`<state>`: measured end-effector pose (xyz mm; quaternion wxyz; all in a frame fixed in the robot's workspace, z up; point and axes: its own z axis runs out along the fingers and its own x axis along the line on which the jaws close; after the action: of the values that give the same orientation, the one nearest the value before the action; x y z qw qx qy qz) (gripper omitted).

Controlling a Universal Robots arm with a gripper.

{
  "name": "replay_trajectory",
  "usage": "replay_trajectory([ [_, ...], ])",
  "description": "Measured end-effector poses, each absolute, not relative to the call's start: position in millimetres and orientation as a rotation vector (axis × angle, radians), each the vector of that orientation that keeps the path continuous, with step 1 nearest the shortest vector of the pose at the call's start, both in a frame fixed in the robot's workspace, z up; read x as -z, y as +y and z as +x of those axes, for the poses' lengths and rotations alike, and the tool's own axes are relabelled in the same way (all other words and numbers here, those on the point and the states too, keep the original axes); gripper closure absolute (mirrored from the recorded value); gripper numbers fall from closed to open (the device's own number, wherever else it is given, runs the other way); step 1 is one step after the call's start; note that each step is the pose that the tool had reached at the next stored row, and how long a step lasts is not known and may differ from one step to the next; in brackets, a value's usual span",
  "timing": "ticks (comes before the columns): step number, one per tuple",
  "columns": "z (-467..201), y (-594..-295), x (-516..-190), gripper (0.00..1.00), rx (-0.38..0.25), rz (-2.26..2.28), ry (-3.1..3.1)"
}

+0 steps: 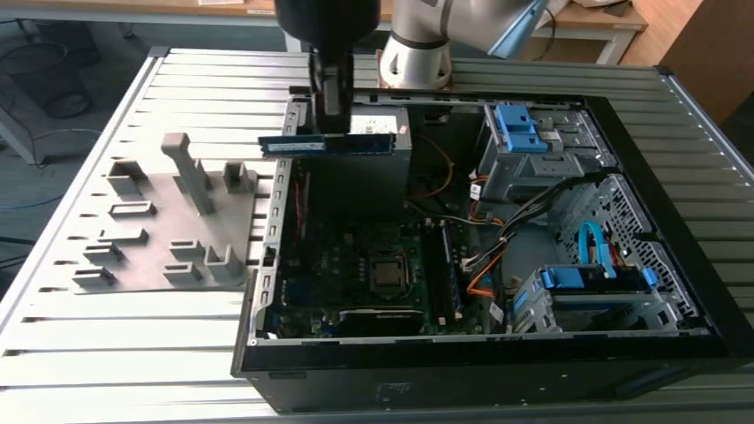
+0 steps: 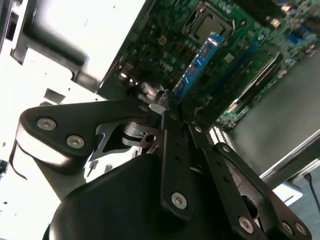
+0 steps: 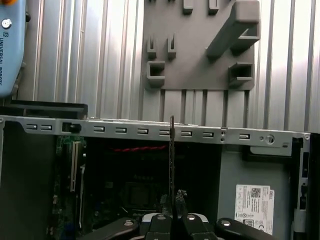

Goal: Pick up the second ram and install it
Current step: 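Pick up the second ram and move it above second insertion slot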

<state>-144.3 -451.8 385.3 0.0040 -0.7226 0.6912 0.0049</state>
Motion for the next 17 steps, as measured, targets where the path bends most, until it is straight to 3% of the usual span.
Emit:
replay_trajectory([
  [17,-79,-452,-385,0.86,-0.016,-2.265,2.167],
])
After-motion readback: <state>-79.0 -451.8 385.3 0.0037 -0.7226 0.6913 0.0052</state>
